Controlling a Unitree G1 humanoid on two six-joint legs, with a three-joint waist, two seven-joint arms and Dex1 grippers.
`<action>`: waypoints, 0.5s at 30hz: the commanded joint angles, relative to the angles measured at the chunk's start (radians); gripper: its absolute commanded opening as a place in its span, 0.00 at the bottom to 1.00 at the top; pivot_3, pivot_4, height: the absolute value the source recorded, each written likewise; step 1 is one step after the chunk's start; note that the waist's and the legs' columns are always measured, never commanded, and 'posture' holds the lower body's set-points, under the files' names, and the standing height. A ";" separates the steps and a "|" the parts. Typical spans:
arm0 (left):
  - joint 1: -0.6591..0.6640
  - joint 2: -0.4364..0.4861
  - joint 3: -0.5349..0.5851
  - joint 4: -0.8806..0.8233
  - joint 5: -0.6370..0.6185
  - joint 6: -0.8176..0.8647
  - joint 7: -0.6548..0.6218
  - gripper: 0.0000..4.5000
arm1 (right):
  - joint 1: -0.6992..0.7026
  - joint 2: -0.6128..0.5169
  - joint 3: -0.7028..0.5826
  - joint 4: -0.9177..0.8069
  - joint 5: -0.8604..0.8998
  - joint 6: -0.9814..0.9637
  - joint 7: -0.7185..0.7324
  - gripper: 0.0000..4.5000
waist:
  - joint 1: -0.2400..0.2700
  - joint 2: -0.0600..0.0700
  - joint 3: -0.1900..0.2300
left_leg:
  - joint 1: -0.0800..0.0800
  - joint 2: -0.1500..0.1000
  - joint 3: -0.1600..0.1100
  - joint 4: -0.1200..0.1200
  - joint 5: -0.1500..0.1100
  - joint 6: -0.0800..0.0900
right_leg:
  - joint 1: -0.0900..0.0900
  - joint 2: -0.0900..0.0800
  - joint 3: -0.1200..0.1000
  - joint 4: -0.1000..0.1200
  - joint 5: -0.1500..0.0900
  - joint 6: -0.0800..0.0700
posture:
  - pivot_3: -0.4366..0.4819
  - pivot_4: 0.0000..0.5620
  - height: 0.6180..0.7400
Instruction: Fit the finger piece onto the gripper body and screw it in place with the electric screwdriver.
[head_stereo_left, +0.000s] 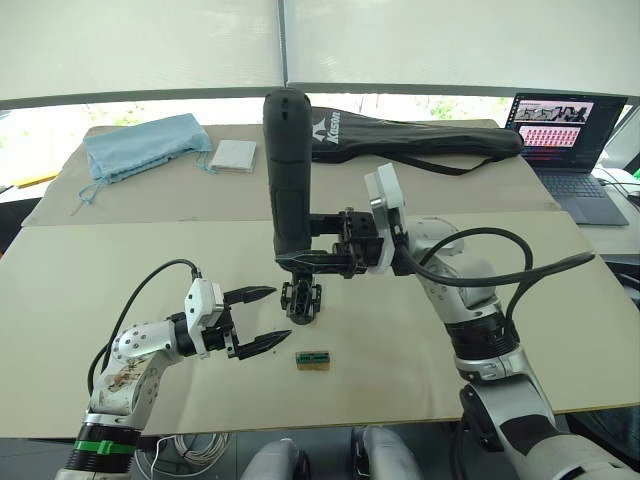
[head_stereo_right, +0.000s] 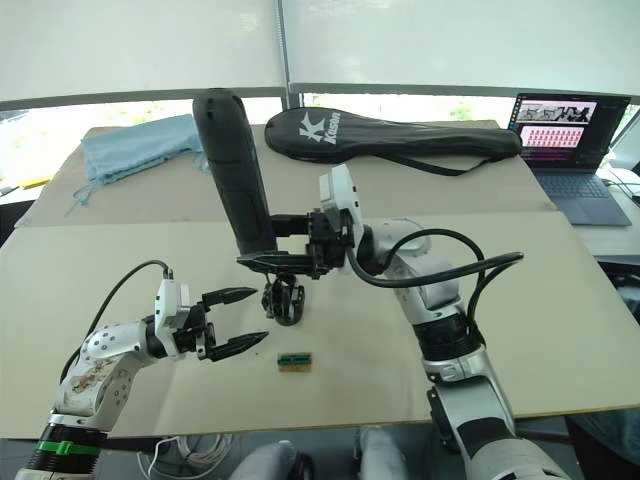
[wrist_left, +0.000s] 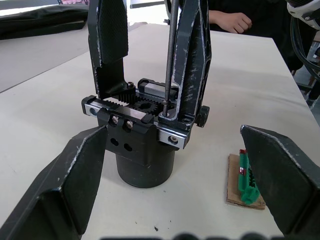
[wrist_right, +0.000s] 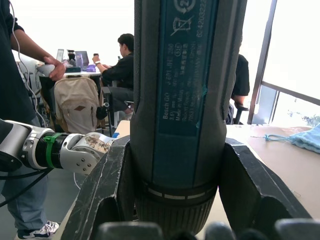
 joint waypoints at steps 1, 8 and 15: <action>-0.005 -0.005 0.000 -0.021 0.001 -0.009 0.012 1.00 | -0.029 0.012 -0.009 -0.018 0.008 -0.021 -0.005 0.43 | 0.000 0.000 0.000 | 0.000 0.000 0.000 0.000 0.000 0.000 | 0.000 0.000 0.000 0.000 0.000 0.000 | 0.48 0.27 1.00; -0.015 0.000 -0.013 -0.041 0.001 0.009 0.033 1.00 | -0.029 0.019 -0.010 -0.013 0.004 -0.027 -0.012 0.43 | 0.000 0.000 0.000 | 0.000 0.000 0.000 0.000 0.000 0.000 | 0.000 0.000 0.000 0.000 0.000 0.000 | 0.48 0.27 1.00; -0.017 0.012 -0.018 -0.032 0.014 0.006 0.043 1.00 | -0.026 0.021 -0.007 -0.014 0.000 -0.025 -0.017 0.43 | 0.000 0.000 0.000 | 0.000 0.000 0.000 0.000 0.000 0.000 | 0.000 0.000 0.000 0.000 0.000 0.000 | 0.48 0.27 1.00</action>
